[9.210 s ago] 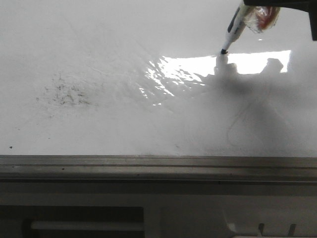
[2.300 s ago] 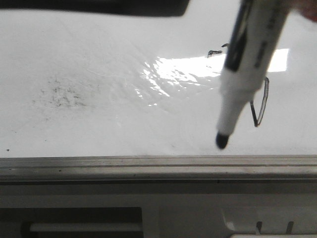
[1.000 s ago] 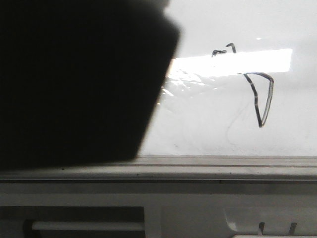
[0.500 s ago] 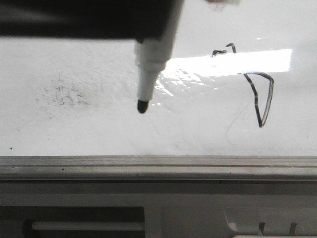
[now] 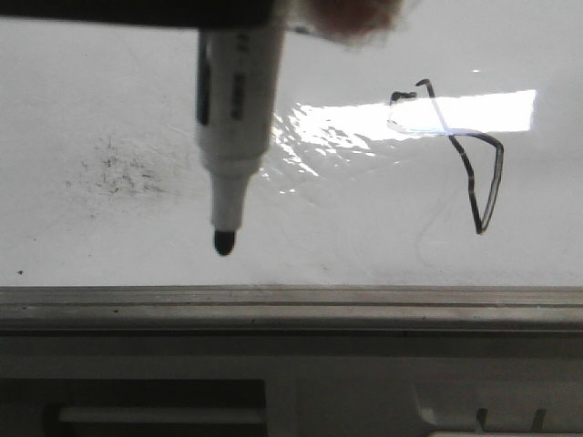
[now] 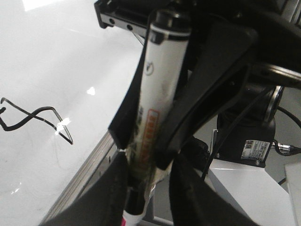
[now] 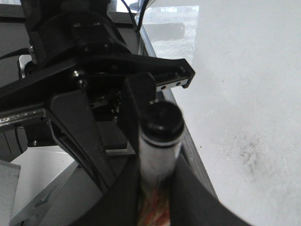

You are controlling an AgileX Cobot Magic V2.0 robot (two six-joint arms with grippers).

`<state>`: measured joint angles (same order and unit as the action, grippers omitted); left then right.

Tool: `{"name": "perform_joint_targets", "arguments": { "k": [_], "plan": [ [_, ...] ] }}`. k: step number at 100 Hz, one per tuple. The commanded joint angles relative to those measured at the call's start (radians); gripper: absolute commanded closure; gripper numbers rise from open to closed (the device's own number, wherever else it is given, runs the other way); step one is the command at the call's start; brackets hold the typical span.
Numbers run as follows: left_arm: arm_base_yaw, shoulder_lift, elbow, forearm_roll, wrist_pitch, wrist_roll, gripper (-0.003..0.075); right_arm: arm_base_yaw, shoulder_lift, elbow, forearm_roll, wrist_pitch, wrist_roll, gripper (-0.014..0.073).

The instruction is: Write number 8 on whiteboard

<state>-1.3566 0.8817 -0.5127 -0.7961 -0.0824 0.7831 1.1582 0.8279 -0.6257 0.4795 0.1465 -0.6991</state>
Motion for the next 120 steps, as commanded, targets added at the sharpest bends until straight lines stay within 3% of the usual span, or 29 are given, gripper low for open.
{"name": "perform_joint_targets", "arguments": {
  "k": [1,12,22,39,48,66,86,111,120],
  "plan": [
    [-0.007,-0.003,-0.032,-0.019,-0.053,-0.013,0.0610,0.013,0.007,-0.036,0.015,-0.127,-0.009,0.0660],
    [-0.007,-0.001,-0.031,-0.030,-0.024,-0.013,0.0649,0.013,0.007,-0.036,0.015,-0.157,-0.009,0.0660],
    [-0.007,0.011,-0.031,-0.032,0.004,-0.013,0.0639,0.013,0.007,-0.036,0.015,-0.162,-0.009,0.0660],
    [-0.007,0.045,-0.031,-0.048,0.012,-0.013,0.0475,0.013,0.007,-0.036,0.015,-0.163,-0.009,0.0660],
    [-0.007,0.060,-0.031,-0.062,0.008,-0.013,0.0445,0.013,0.007,-0.036,0.015,-0.163,-0.009,0.0660],
    [-0.007,0.064,-0.031,-0.096,0.000,-0.013,0.0524,0.013,0.007,-0.036,0.029,-0.163,-0.009,0.0660],
    [-0.007,0.064,-0.031,-0.097,0.000,-0.013,0.0743,0.013,0.007,-0.036,0.036,-0.147,-0.009,0.0660],
    [-0.007,0.064,-0.031,-0.098,0.001,-0.013,0.0741,0.013,0.007,-0.036,0.045,-0.110,-0.009,0.0652],
    [-0.007,0.064,-0.031,-0.100,0.017,-0.013,0.0741,0.013,0.007,-0.036,0.055,-0.100,-0.009,0.0589]
  ]
}}
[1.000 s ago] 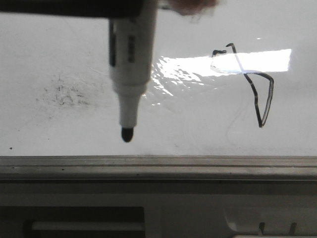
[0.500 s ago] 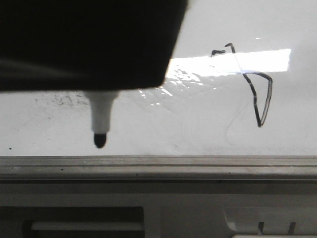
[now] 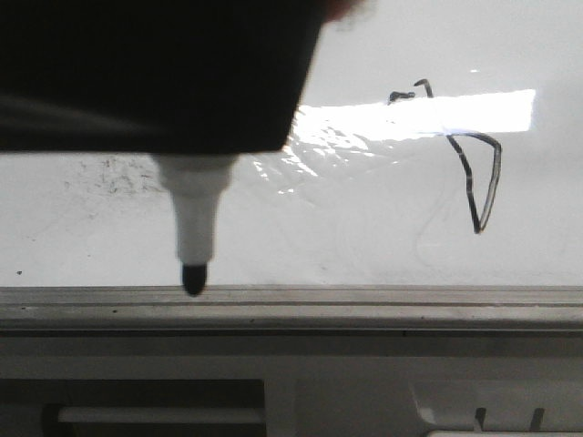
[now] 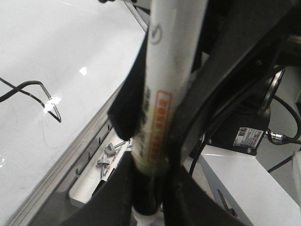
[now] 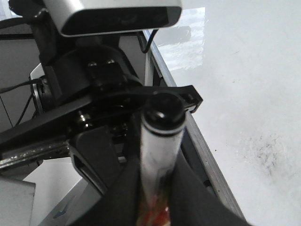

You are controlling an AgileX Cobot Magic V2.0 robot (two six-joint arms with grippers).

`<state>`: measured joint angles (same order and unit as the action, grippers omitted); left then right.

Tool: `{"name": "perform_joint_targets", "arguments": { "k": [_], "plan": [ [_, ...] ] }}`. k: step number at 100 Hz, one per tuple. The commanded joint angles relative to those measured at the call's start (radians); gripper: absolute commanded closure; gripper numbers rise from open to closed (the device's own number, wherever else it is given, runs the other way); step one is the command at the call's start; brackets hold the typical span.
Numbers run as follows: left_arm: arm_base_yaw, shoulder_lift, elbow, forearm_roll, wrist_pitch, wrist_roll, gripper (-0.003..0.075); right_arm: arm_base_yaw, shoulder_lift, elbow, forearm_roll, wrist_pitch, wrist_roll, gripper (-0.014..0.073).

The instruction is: Write number 8 on whiteboard

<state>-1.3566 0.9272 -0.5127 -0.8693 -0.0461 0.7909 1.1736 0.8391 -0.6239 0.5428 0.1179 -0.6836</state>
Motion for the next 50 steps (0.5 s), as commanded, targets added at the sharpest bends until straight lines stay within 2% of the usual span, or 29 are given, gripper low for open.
{"name": "perform_joint_targets", "arguments": {
  "k": [1,5,17,24,30,40,50],
  "plan": [
    [-0.007,0.018,-0.031,-0.026,-0.017,-0.021,0.0741,-0.002,-0.005,-0.038,-0.008,-0.069,-0.025,0.0568],
    [-0.007,0.018,-0.031,-0.026,-0.007,-0.021,0.0741,-0.002,-0.005,-0.038,-0.003,-0.067,-0.025,0.0507],
    [-0.007,0.018,-0.031,-0.026,0.028,-0.021,0.0741,-0.004,-0.009,-0.038,0.006,-0.057,-0.025,0.0225],
    [-0.007,0.018,-0.031,-0.026,0.046,-0.021,0.0741,-0.004,-0.025,-0.038,0.006,-0.061,-0.025,0.0123],
    [-0.007,0.018,-0.031,-0.027,0.061,-0.021,0.0741,-0.004,-0.041,-0.038,0.006,-0.071,-0.025,0.0109],
    [-0.007,0.018,-0.031,-0.031,0.091,-0.021,0.0741,-0.004,-0.078,-0.038,0.006,-0.090,-0.025,0.0137],
    [-0.007,0.018,-0.031,-0.038,0.107,-0.021,0.0741,-0.004,-0.119,-0.038,0.006,-0.099,-0.025,0.0215]
  ]
}}
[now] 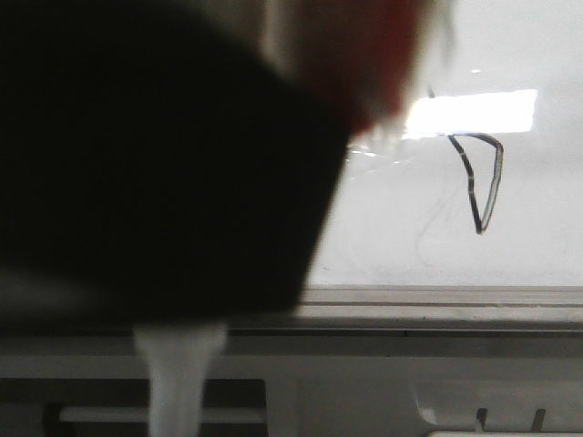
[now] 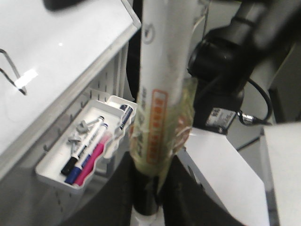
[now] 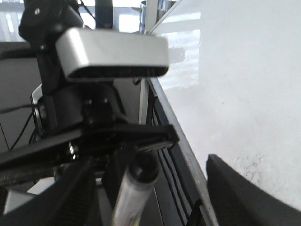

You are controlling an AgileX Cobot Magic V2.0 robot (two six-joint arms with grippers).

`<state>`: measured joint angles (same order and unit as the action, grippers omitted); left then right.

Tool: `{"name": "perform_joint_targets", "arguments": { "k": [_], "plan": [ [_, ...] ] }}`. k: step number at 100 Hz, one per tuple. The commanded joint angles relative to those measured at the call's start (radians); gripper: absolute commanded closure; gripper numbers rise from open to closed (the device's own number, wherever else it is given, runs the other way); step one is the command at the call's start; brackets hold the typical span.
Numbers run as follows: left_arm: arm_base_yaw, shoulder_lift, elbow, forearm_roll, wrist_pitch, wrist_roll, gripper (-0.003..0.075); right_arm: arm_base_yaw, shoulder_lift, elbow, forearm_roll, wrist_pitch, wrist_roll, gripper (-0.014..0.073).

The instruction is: Write number 8 on whiteboard

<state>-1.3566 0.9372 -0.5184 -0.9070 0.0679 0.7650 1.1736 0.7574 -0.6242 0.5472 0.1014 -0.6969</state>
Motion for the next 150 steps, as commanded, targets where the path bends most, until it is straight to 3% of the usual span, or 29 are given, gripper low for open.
{"name": "perform_joint_targets", "arguments": {
  "k": [1,33,72,97,150],
  "plan": [
    [-0.007,0.008,-0.026,-0.001,-0.007,0.005,0.0741,-0.004,-0.043,-0.037,0.002,-0.083,-0.012,0.0223],
    [-0.007,0.011,-0.026,-0.001,-0.068,0.005,0.0741,-0.004,-0.205,-0.037,0.002,0.015,-0.012,0.0664],
    [0.009,0.073,-0.026,-0.037,-0.231,0.005,0.0741,-0.004,-0.333,-0.037,0.017,-0.018,-0.012,0.0657],
    [0.138,0.198,-0.033,-0.274,-0.370,0.005,0.0741,-0.006,-0.351,-0.037,0.017,-0.021,-0.012,0.0657],
    [0.173,0.220,-0.084,-0.225,-0.409,0.005,0.0741,-0.006,-0.355,-0.037,0.017,-0.026,-0.012,0.0657]
  ]
}}
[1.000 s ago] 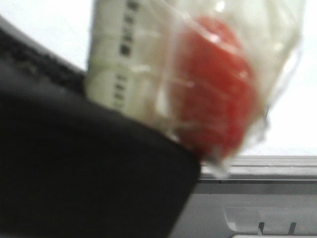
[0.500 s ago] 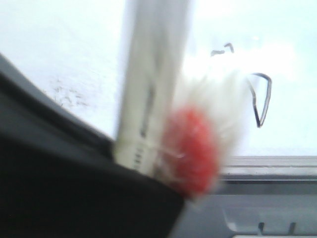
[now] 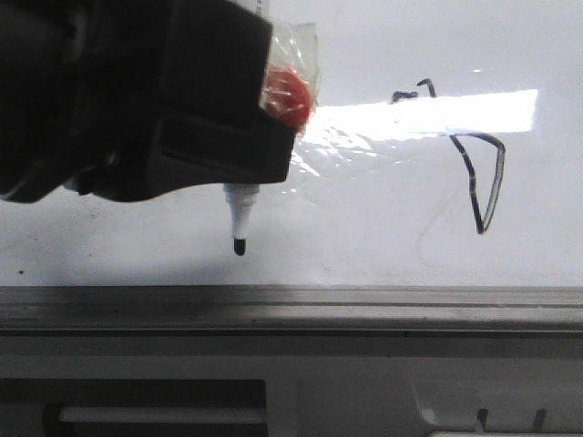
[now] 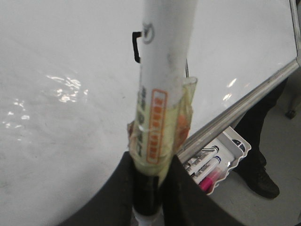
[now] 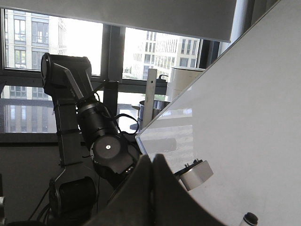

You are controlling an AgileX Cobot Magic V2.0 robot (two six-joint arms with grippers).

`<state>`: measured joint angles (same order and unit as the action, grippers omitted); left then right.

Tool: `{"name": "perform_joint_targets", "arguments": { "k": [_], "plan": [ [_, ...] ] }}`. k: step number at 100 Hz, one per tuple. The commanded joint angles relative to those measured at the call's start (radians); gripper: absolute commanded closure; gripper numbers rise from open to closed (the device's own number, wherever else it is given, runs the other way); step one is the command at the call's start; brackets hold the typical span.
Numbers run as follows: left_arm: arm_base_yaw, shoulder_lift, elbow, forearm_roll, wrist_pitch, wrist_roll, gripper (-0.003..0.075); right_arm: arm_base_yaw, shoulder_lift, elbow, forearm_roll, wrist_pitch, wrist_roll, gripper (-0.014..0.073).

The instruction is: Write number 8 on whiteboard

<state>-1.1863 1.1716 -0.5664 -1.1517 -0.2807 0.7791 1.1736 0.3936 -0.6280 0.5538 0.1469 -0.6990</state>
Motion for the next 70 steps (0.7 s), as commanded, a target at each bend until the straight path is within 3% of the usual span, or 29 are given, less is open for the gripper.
{"name": "perform_joint_targets", "arguments": {
  "k": [1,70],
  "plan": [
    [0.002,-0.014,-0.036,0.020,-0.067,-0.009,0.0741,-0.006,0.009,-0.033,0.010,-0.072,-0.010,0.0657],
    [0.002,-0.004,-0.040,0.009,-0.232,-0.009,0.0741,-0.006,0.009,-0.033,0.010,-0.073,-0.010,0.0657]
  ]
}}
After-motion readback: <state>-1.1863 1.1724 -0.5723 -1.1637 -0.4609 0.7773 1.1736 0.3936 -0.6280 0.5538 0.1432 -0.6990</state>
